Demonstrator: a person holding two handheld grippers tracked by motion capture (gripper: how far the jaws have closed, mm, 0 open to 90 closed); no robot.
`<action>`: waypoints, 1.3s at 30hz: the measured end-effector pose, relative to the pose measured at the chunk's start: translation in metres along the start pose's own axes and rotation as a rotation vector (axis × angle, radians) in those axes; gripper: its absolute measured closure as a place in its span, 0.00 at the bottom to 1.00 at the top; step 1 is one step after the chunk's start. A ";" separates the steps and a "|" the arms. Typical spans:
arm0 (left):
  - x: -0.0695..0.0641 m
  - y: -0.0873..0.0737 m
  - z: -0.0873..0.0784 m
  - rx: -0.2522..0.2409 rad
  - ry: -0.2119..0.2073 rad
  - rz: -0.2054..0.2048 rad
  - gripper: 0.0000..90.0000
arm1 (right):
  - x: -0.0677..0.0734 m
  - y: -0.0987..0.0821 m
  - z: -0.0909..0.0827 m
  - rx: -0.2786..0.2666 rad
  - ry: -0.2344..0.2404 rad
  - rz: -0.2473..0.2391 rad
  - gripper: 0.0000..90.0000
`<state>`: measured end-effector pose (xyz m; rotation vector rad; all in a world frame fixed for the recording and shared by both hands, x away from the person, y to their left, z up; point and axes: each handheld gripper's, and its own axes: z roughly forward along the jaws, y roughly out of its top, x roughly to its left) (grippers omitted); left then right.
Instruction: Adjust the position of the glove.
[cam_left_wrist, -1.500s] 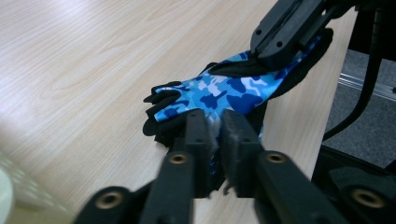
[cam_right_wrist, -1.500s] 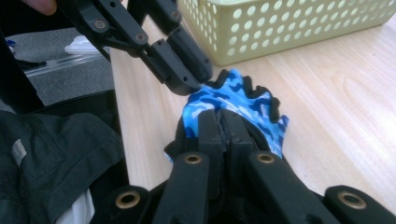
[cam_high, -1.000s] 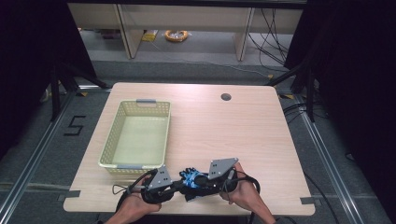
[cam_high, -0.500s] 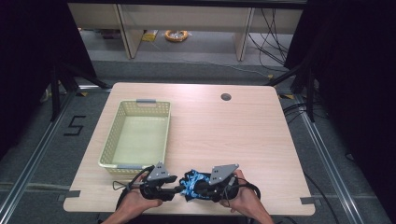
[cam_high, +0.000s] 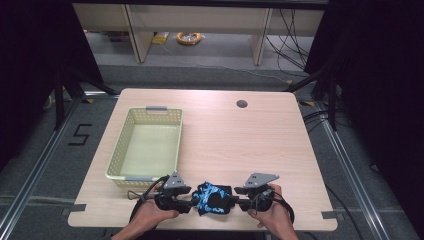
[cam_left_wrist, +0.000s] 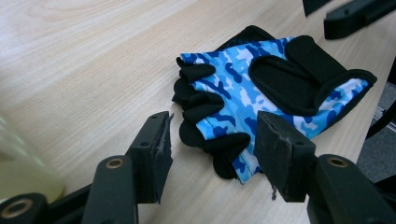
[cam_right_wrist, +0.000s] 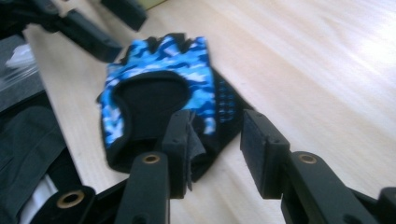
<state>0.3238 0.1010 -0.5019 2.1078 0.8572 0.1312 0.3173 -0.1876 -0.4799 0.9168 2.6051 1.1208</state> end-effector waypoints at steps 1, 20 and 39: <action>0.000 0.000 0.001 0.004 -0.001 -0.004 0.51 | 0.002 -0.001 0.002 0.004 -0.007 0.000 0.72; -0.001 -0.002 0.013 0.047 -0.022 0.108 0.80 | -0.005 -0.007 0.022 0.091 0.049 0.009 0.94; -0.025 0.007 -0.015 -0.075 -0.020 0.119 0.95 | -0.006 0.011 0.000 0.018 0.009 -0.025 1.00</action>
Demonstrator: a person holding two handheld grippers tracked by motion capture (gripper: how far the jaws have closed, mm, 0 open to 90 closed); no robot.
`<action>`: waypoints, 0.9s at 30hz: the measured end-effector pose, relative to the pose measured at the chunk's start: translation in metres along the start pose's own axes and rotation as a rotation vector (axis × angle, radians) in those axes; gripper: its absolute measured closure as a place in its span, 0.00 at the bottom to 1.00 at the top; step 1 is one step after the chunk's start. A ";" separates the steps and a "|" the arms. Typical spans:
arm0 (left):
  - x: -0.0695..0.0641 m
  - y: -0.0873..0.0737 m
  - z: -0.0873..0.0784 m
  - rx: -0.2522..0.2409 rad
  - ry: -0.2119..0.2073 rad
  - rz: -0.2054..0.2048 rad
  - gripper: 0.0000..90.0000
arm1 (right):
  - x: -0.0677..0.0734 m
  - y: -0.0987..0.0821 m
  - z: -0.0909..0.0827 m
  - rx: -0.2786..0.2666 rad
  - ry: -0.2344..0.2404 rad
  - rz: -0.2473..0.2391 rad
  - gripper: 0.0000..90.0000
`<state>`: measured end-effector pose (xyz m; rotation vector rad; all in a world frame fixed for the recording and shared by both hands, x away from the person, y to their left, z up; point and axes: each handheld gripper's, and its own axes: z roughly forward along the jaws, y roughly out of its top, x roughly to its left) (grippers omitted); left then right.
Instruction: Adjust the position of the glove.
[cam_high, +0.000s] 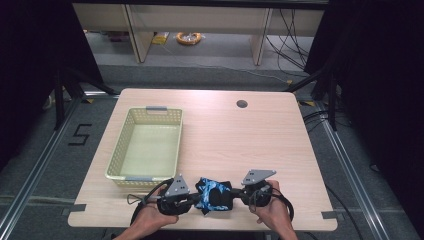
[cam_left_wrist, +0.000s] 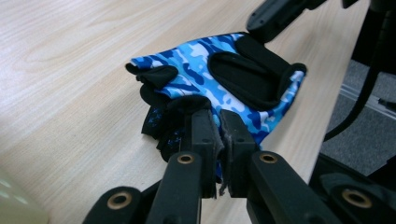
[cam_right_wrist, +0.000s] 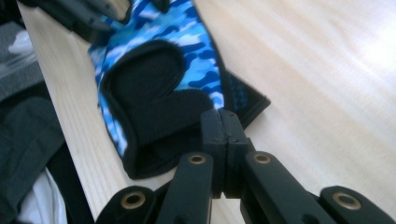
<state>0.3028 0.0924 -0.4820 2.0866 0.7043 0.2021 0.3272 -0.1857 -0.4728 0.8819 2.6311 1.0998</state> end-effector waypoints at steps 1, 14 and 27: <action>-0.001 0.001 -0.002 0.008 -0.005 0.009 0.95 | -0.001 0.002 -0.001 -0.001 0.000 -0.003 1.00; 0.000 -0.004 0.004 0.021 -0.011 -0.001 0.94 | -0.004 0.003 0.010 -0.002 0.011 0.043 1.00; -0.004 -0.012 0.009 0.050 -0.001 0.005 0.94 | -0.004 0.002 0.034 0.074 0.058 0.122 0.72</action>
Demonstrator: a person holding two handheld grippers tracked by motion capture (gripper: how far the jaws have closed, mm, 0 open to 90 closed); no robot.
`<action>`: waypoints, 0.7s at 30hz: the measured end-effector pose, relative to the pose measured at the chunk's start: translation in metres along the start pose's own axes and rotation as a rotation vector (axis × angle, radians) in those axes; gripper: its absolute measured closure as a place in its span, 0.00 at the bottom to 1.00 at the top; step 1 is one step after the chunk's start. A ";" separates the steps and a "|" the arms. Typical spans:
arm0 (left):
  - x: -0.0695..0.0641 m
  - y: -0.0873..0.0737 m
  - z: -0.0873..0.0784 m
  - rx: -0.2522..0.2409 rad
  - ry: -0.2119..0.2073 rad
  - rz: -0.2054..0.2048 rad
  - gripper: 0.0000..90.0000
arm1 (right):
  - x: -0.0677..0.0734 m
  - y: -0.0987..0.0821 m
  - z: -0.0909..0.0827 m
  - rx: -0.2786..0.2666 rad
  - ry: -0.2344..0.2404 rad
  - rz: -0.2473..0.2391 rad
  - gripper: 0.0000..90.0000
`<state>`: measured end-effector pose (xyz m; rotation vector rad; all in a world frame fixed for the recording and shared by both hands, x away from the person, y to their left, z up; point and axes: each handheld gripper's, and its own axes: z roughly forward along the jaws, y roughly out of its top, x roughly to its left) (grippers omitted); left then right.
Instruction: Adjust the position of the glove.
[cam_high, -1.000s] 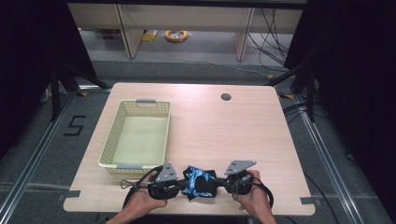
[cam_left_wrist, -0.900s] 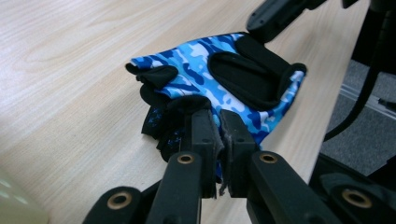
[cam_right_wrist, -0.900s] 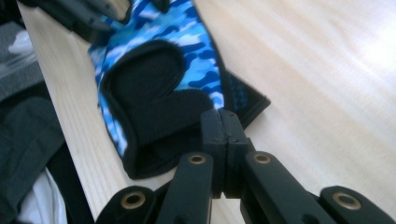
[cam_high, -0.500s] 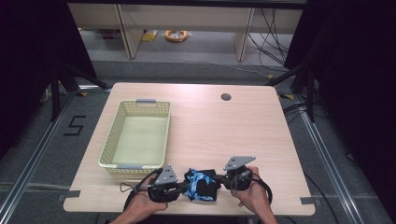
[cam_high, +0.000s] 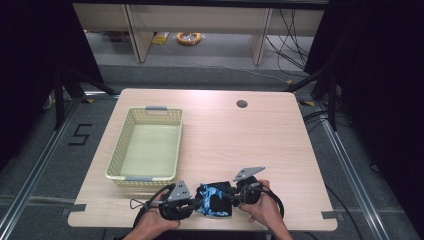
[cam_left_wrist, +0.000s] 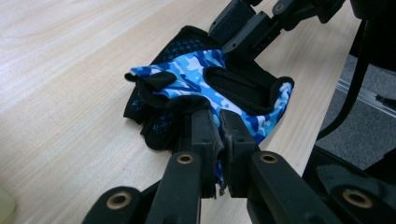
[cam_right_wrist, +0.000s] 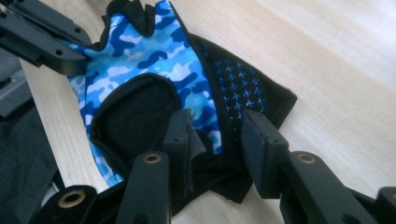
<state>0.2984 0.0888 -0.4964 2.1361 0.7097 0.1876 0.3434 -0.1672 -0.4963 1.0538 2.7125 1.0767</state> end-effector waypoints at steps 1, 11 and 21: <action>0.000 0.000 0.000 0.000 -0.002 -0.008 0.94 | -0.001 0.000 0.000 0.009 0.012 0.016 0.73; 0.000 -0.002 0.000 0.025 -0.003 0.001 0.94 | 0.003 0.002 -0.003 0.007 0.011 -0.019 0.98; -0.005 0.006 -0.011 -0.044 -0.042 -0.067 0.95 | 0.008 0.020 -0.028 -0.029 0.003 -0.067 0.99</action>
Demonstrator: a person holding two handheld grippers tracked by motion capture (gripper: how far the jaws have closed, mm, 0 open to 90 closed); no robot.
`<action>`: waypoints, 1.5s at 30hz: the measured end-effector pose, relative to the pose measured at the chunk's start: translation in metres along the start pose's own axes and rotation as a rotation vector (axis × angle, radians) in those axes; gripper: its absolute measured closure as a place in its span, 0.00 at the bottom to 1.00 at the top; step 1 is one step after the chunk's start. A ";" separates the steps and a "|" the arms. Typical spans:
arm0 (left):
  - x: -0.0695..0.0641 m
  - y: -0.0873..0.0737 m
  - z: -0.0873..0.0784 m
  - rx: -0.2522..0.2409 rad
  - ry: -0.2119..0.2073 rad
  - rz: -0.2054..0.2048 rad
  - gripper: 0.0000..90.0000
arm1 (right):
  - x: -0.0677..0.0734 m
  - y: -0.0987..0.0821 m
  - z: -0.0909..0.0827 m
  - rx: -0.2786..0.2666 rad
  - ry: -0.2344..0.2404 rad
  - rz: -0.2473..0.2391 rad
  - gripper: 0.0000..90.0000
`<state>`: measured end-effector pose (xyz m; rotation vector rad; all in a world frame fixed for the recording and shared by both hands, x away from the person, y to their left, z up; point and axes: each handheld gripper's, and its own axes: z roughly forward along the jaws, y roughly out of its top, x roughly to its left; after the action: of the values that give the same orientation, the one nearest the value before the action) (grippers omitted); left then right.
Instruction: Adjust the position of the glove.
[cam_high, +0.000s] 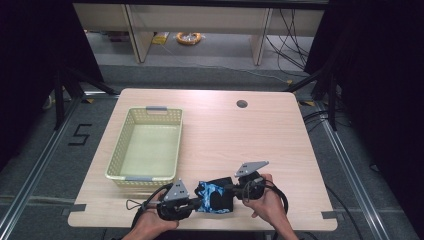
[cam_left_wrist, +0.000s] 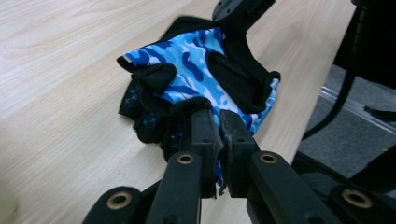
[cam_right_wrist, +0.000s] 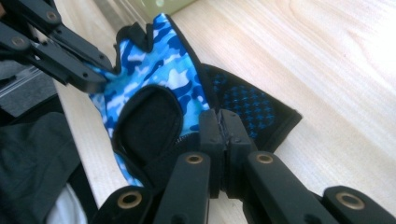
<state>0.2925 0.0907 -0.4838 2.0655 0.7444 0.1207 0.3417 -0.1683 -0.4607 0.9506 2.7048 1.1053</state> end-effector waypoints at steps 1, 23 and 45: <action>0.000 0.001 -0.001 -0.006 0.011 0.021 0.94 | 0.000 0.002 -0.001 -0.017 -0.003 0.002 0.99; -0.001 0.005 -0.001 -0.039 -0.061 -0.065 0.94 | -0.004 0.007 -0.001 0.061 0.003 0.004 0.99; 0.005 0.011 0.001 -0.059 -0.025 -0.046 0.94 | -0.019 0.018 0.007 0.091 0.032 -0.022 0.98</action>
<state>0.3018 0.0887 -0.4767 1.9896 0.7634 0.0896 0.3685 -0.1649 -0.4568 0.9215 2.8055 1.0099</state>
